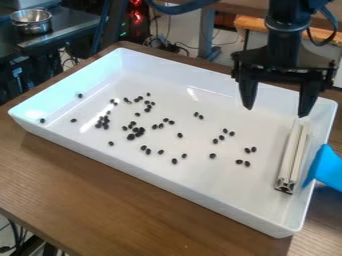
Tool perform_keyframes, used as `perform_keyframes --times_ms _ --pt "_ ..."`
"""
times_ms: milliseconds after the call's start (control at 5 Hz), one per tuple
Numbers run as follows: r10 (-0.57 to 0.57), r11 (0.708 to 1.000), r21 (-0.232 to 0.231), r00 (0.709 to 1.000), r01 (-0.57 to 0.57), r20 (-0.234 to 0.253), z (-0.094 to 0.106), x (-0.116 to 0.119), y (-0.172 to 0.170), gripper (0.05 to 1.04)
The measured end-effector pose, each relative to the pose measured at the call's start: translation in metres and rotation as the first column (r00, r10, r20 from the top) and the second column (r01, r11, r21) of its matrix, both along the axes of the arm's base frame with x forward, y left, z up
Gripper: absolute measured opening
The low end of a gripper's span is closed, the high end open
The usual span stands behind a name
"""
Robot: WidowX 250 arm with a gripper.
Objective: Sweep into pile
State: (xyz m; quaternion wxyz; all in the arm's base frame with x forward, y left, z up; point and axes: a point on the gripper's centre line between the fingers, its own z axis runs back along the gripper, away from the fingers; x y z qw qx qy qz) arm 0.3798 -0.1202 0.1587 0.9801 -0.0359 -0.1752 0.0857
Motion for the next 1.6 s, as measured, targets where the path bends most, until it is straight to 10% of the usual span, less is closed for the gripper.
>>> perform_keyframes --times_ms 1200,1600 --pt "0.025 0.999 -0.022 0.998 -0.027 -0.065 -0.067 0.007 -0.039 0.925" --pt "-0.004 0.999 -0.044 0.999 0.001 -0.053 -0.068 0.008 -0.042 0.386"
